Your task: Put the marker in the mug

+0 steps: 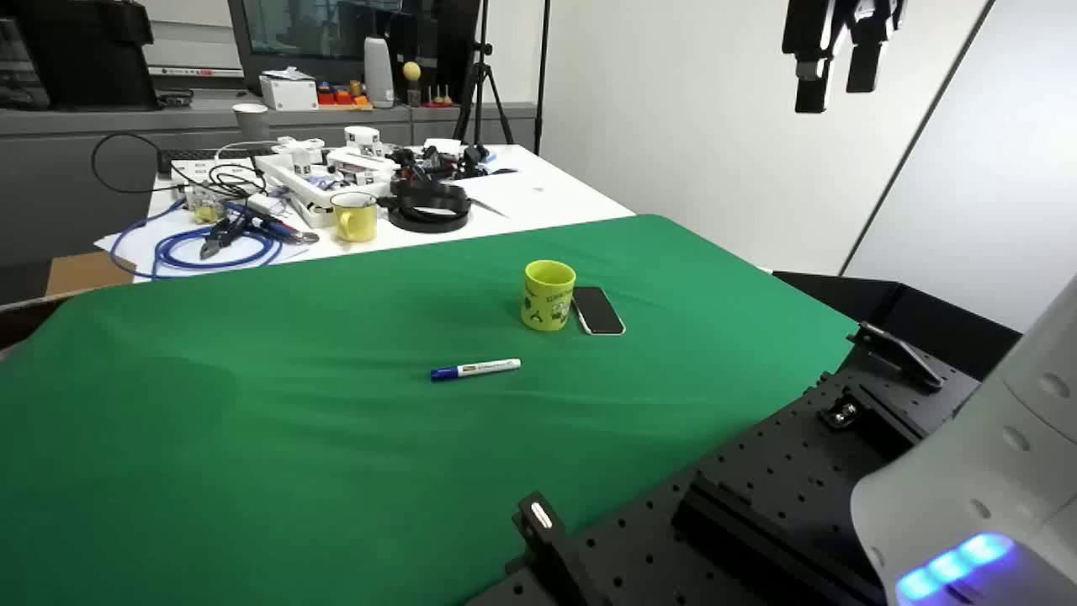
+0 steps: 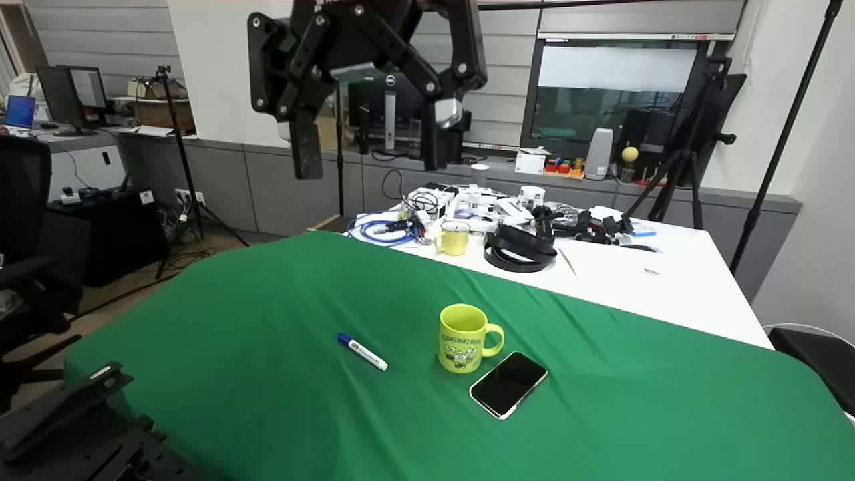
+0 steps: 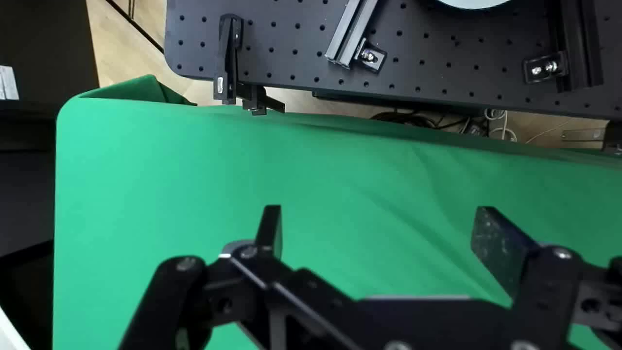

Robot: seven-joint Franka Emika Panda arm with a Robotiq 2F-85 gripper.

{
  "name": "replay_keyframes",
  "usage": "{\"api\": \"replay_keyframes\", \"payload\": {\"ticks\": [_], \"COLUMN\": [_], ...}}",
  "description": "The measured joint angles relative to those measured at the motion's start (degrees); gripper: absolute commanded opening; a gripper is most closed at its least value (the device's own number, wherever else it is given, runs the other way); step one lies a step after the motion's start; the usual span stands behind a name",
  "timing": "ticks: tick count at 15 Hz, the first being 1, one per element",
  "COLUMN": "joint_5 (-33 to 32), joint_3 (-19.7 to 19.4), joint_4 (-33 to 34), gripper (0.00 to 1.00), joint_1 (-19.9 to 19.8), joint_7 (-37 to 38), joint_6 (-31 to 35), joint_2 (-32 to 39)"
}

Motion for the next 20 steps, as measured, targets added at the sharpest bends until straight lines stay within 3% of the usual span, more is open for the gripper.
{"api": "replay_keyframes", "payload": {"ticks": [10,14,20], "joint_5": [0.00,-5.51,-7.20], "joint_3": [-0.03,-1.41,-4.18], "joint_4": [-0.05,1.27,10.17], "gripper": [1.00,1.00,1.00], "joint_1": [0.05,1.53,6.14], "joint_7": [0.00,-8.87,-24.01], "joint_6": [-0.03,6.50,20.93], "joint_2": [0.57,3.71,19.31]}}
